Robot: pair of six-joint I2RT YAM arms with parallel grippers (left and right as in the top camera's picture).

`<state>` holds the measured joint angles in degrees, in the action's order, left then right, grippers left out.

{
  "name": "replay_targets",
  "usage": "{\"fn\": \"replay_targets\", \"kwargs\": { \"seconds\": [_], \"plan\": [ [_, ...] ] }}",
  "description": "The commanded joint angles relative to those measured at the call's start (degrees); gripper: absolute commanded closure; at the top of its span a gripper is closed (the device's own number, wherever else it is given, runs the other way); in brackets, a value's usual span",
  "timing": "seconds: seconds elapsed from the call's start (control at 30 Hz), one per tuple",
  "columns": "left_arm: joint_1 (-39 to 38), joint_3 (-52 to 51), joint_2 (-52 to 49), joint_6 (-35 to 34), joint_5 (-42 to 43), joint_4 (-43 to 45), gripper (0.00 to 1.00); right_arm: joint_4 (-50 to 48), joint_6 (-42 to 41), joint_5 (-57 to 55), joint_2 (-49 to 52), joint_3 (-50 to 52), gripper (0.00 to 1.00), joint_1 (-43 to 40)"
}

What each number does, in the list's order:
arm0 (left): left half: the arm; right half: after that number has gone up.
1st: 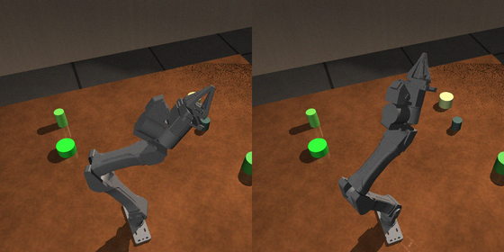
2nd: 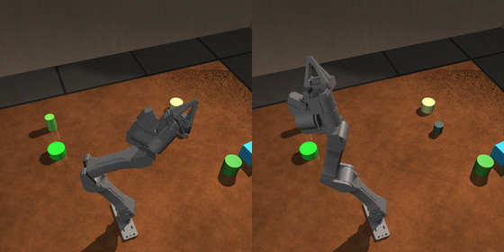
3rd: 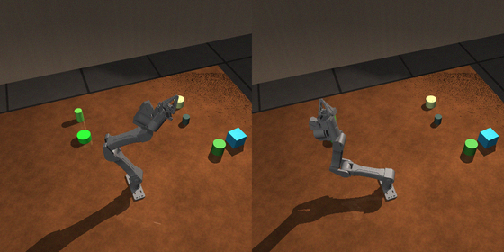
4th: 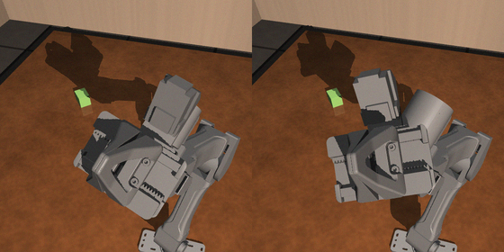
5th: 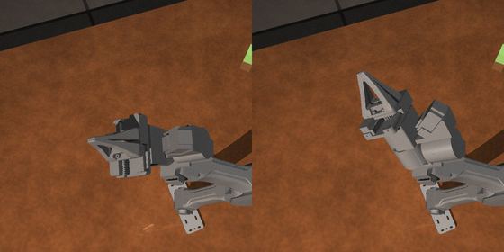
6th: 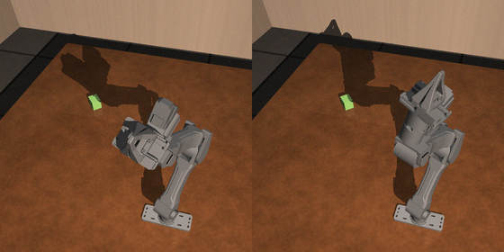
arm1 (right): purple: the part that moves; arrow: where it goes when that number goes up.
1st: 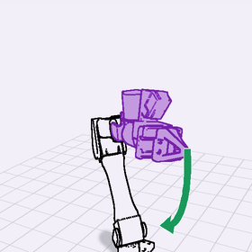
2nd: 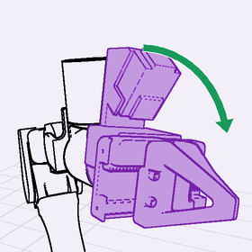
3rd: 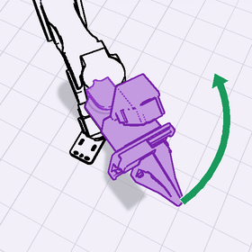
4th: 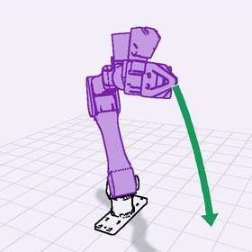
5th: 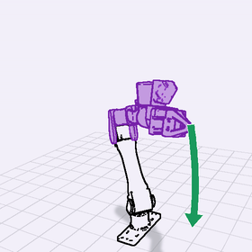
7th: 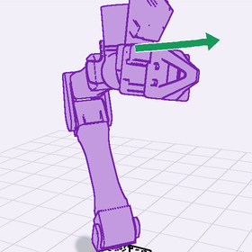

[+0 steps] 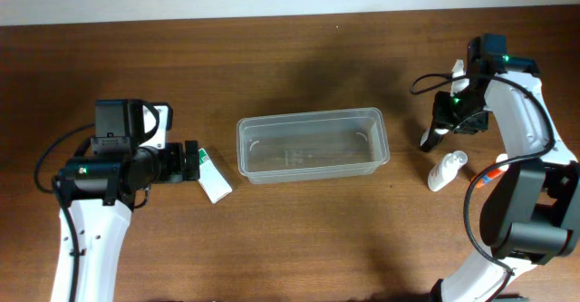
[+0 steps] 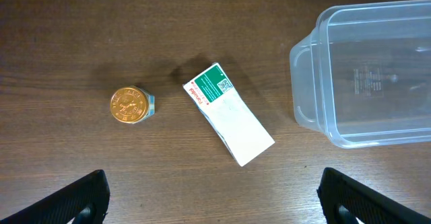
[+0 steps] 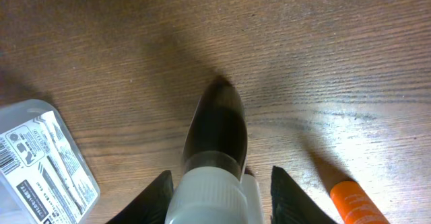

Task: Pack container
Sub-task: 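Move the right gripper to the black bottle and grasp it, then carry the black bottle into the container's right end and release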

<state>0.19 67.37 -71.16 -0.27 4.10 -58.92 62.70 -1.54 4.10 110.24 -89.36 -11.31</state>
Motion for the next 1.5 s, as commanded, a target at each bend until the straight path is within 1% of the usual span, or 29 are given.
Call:
{"fn": "replay_targets", "kwargs": {
  "seconds": [0.0, 0.03, 0.37, 0.53, 0.7, 0.83, 0.9, 0.97, 1.07, 1.1, 1.23, 1.47],
  "plan": [
    [0.4, 1.2, -0.3, -0.2, 0.6, 0.1, 0.01, -0.1, -0.3, -0.3, 0.2, -0.6, 0.64, 0.1],
    [0.4, 1.2, -0.3, -0.2, 0.6, 0.1, 0.01, 0.0, -0.3, -0.3, 0.2, -0.6, 0.67, 0.1],
    [0.4, 1.2, -0.3, -0.2, 0.6, 0.1, 0.01, 1.6, -0.2, -0.2, -0.1, -3.1, 0.71, 0.1],
    [0.4, 1.2, -0.3, -0.2, 0.6, 0.1, 0.01, 6.4, -0.2, 0.0, -1.2, -8.8, 0.71, 1.2],
    [0.4, 1.2, -0.3, -0.2, 0.6, 0.1, 0.01, 11.8, 0.7, -0.1, -3.5, -16.3, 0.71, 4.8],
    [0.4, 1.2, -0.3, -0.2, 0.6, 0.1, 0.0, 13.0, 0.1, -3.8, -4.8, -19.0, 0.67, 6.9],
    [0.4, 1.2, -0.3, -0.2, 0.6, 0.1, 0.0, 13.3, -1.6, -5.7, -4.8, -18.8, 0.62, 6.7],
    [0.4, 1.2, -0.3, -0.2, 0.6, 0.1, 0.01, 13.3, -2.5, -6.9, -4.7, -18.3, 0.61, 6.0],
    [0.4, 1.2, -0.3, -0.2, 0.6, 0.1, 0.01, 12.8, -3.7, -7.6, -4.6, -17.0, 0.5, 3.7],
    [0.4, 1.2, -0.3, -0.2, 0.6, 0.1, 0.01, 12.6, -3.7, -7.6, -4.5, -16.5, 0.48, 3.0],
    [0.4, 1.2, -0.3, -0.2, 0.6, 0.1, 0.01, 12.6, -3.6, -6.1, -3.4, -14.1, 0.46, 1.0],
    [0.4, 1.2, -0.3, -0.2, 0.6, 0.1, 0.0, 9.4, -3.1, -5.2, -0.9, -7.8, 0.45, 1.0]
  ]
}}
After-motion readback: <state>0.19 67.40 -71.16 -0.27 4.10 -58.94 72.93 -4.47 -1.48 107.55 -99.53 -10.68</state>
